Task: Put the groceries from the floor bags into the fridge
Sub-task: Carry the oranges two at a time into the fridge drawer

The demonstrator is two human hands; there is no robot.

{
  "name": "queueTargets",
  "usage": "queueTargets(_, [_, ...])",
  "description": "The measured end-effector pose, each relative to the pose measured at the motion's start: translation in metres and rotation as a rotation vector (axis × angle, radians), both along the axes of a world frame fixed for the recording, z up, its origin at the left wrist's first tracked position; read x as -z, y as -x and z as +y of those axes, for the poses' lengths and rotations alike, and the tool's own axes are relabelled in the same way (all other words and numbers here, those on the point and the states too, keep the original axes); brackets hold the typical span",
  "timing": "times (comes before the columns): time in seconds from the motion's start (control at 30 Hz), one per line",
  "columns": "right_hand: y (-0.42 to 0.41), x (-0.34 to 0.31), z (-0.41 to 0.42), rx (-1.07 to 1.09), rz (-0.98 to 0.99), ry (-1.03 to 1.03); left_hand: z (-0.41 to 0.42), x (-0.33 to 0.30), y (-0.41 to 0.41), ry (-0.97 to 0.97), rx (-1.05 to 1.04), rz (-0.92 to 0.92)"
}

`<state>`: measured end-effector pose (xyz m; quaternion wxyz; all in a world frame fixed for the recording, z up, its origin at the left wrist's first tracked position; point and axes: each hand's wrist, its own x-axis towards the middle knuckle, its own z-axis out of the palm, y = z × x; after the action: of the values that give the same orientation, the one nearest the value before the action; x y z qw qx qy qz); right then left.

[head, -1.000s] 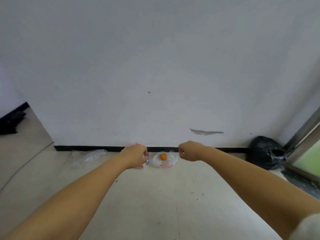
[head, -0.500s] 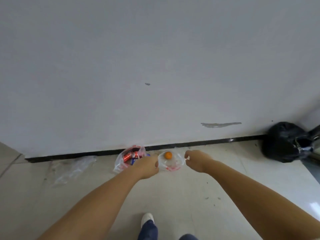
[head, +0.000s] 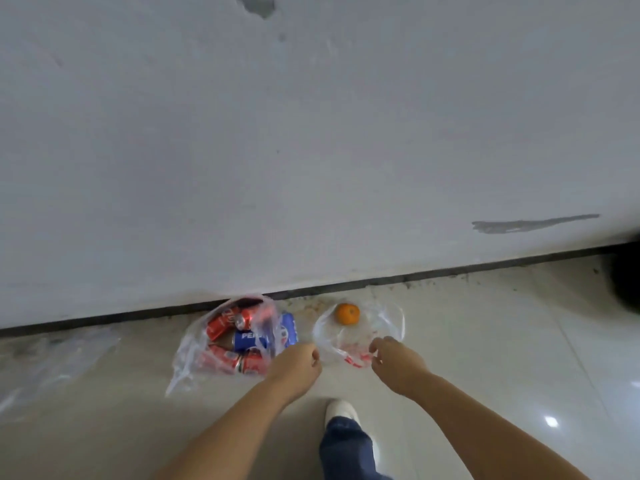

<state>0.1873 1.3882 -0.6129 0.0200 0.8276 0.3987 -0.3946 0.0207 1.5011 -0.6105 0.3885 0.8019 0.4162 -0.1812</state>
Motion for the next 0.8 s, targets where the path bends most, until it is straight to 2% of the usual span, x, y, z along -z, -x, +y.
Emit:
queueTargets(0.13, [-0.023,0.141,0.037,0.058,-0.027,-0.056,0.02,0.147,-0.042,-0.01,-0.025,-0.006])
queueTargets(0.23, [-0.038,0.229,0.06,-0.026,-0.126,-0.148,0.029,0.239,-0.068,-0.153,0.014,-0.028])
queueTargets(0.37, [-0.057,0.302,0.085,-0.194,-0.215,-0.258,0.038,0.325,-0.082,-0.317,0.257,0.038])
queueTargets(0.47, [-0.067,0.333,0.092,-0.244,-0.222,-0.258,0.041,0.356,-0.075,-0.34,0.343,0.066])
queueTargets(0.6, [-0.079,0.353,0.101,-0.209,-0.15,-0.109,0.046,0.373,-0.066,-0.39,0.42,0.056])
queueTargets(0.67, [-0.082,0.358,0.106,-0.199,-0.148,-0.067,0.048,0.379,-0.064,-0.332,0.468,0.139])
queueTargets(0.8, [-0.082,0.352,0.11,-0.175,-0.112,-0.047,0.043,0.382,-0.073,-0.364,0.466,0.212])
